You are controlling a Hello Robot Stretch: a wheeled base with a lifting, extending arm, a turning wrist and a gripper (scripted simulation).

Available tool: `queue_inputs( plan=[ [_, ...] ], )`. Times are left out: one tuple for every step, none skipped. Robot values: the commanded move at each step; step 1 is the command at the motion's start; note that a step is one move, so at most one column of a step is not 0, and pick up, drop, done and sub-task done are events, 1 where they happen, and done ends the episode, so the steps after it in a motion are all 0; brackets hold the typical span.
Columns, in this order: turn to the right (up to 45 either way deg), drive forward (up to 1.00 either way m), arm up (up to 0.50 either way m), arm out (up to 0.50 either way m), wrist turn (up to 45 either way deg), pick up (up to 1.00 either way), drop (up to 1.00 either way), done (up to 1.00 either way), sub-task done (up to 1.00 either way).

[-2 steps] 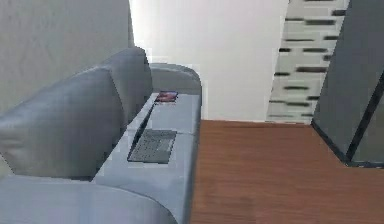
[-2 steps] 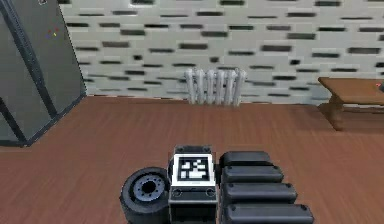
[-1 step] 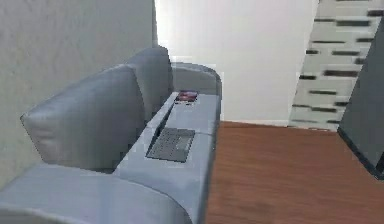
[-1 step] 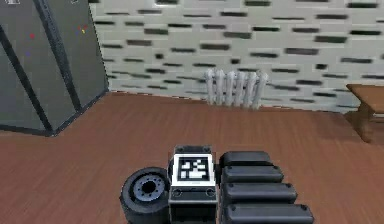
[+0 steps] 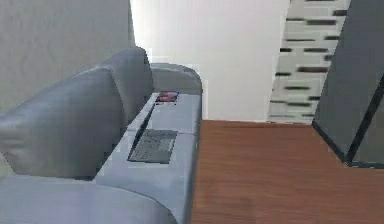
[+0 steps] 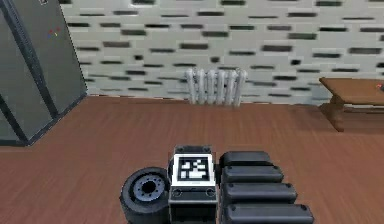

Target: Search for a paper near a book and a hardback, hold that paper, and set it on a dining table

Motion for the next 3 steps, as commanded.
queue_inputs(
  plan=[
    [-45.0,0.00,0.00,0.00,0.0,0.00,0.00,0.00,0.00],
    [-45.0,0.00,0.00,0.00,0.0,0.00,0.00,0.00,0.00],
    [-45.0,0.00,0.00,0.00,0.0,0.00,0.00,0.00,0.00]
  ],
)
